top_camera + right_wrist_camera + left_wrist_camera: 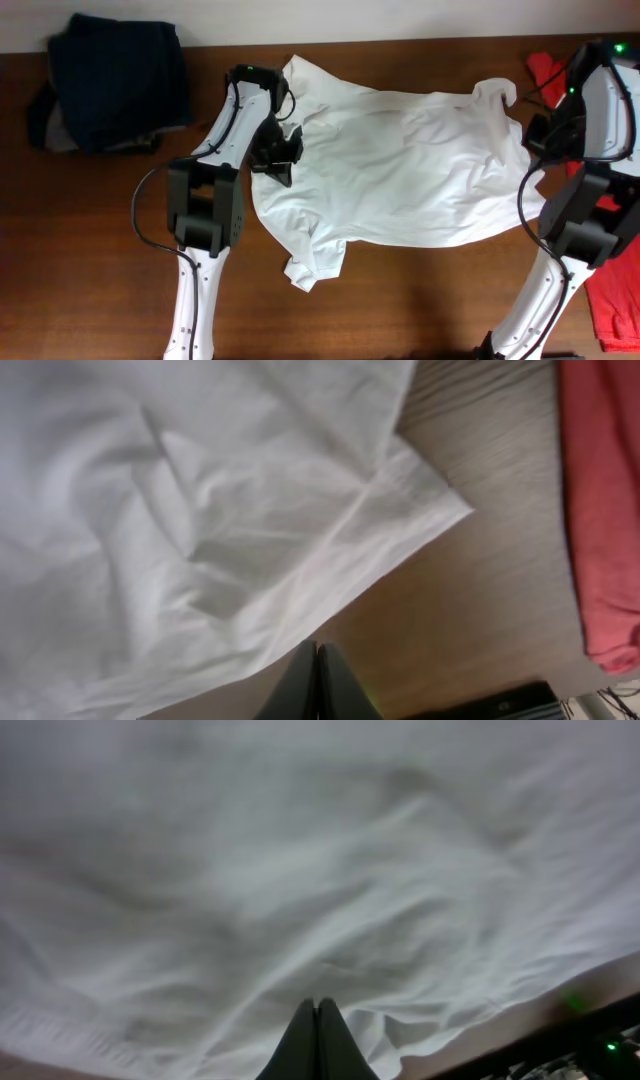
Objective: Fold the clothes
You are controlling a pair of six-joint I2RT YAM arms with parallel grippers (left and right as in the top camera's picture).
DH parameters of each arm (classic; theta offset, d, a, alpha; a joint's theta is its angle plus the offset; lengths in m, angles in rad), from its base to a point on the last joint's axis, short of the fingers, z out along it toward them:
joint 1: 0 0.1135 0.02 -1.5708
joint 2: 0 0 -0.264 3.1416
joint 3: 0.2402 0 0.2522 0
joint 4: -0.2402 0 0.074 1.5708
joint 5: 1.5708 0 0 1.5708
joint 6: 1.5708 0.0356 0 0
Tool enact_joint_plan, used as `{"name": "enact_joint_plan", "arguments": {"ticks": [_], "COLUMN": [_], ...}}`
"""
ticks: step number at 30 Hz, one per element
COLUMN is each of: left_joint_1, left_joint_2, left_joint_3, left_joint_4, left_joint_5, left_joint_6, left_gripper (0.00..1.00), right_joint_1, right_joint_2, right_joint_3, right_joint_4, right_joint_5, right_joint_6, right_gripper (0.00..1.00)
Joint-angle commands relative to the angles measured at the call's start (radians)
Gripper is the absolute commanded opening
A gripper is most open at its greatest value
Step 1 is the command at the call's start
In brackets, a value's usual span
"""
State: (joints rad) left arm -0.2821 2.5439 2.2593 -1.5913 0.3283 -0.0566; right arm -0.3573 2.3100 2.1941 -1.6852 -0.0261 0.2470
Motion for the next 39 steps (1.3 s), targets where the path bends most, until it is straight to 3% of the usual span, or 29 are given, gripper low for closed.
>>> {"name": "enact_joint_plan", "arguments": {"ticks": [1,2,4,5,6,11,12,15,16,17,18,23,27,30,31,32,33,35,39], "left_joint_1": [0.042,0.066,0.124,0.148,0.190,0.348,0.360,0.359,0.359,0.359,0.359,0.357,0.359,0.359,0.359,0.359,0.359,0.360,0.354], "left_joint_2": [0.012,0.025,0.027,0.027,0.027,0.026,0.025,0.025,0.025,0.025,0.025,0.025,0.025,0.025,0.025,0.025,0.025,0.025,0.025], "left_joint_3": [-0.097,-0.119,-0.129,-0.129,-0.129,-0.106,-0.085,-0.044,-0.044,-0.044,-0.044,-0.044,-0.044,-0.044,-0.044,-0.044,-0.044,-0.044,0.002], "left_joint_4": [0.033,0.035,0.027,0.023,0.019,-0.028,-0.045,-0.063,-0.063,-0.062,-0.062,-0.062,-0.067,-0.067,-0.067,-0.067,-0.067,-0.067,-0.097], "left_joint_5": [-0.076,-0.087,-0.258,-0.296,-0.303,-0.358,-0.358,-0.358,-0.359,-0.358,-0.358,-0.351,-0.351,-0.351,-0.351,-0.351,-0.351,-0.351,-0.351], "left_joint_6": [-0.051,-0.052,-0.161,-0.189,-0.194,-0.232,-0.232,-0.231,-0.231,-0.231,-0.231,-0.231,-0.231,-0.231,-0.231,-0.231,-0.231,-0.231,-0.219], "left_gripper": [0.01,0.01,0.01,0.01,0.01,0.01,0.01,0.01,0.01,0.01,0.01,0.01,0.01,0.01,0.01,0.01,0.01,0.01,0.01], "right_joint_1": [0.042,0.051,0.073,0.082,0.089,0.089,0.089,0.064,0.050,0.034,0.030,0.084,0.089,0.089,0.089,0.089,0.088,0.086,0.016], "right_joint_2": [-0.019,-0.019,-0.019,-0.019,-0.019,-0.018,-0.016,-0.015,-0.015,-0.015,-0.015,-0.015,-0.014,-0.014,-0.014,-0.014,-0.014,-0.015,-0.015], "right_joint_3": [-0.025,-0.025,-0.025,-0.025,-0.025,-0.025,-0.029,-0.074,-0.097,-0.138,-0.179,-0.397,-0.470,-0.500,-0.502,-0.502,-0.502,-0.487,-0.262], "right_joint_4": [-0.004,-0.006,-0.006,-0.006,-0.006,-0.002,-0.005,0.000,0.002,0.005,0.017,0.196,0.304,0.356,0.359,0.366,0.378,0.393,0.280], "right_joint_5": [-0.023,-0.024,-0.025,-0.027,-0.023,-0.022,-0.018,-0.019,-0.031,-0.082,-0.155,-0.229,-0.228,-0.175,-0.175,-0.175,-0.171,-0.130,0.016], "right_joint_6": [-0.008,-0.008,-0.028,-0.049,-0.053,-0.057,-0.057,-0.056,-0.057,-0.071,-0.116,-0.135,-0.135,-0.108,-0.108,-0.107,-0.092,-0.070,-0.029], "right_gripper": [0.05,0.07,0.25,0.43,0.53,0.80,0.80,0.75,0.67,0.53,0.49,0.53,0.43,0.41,0.35,0.12,0.04,0.04,0.04]}}
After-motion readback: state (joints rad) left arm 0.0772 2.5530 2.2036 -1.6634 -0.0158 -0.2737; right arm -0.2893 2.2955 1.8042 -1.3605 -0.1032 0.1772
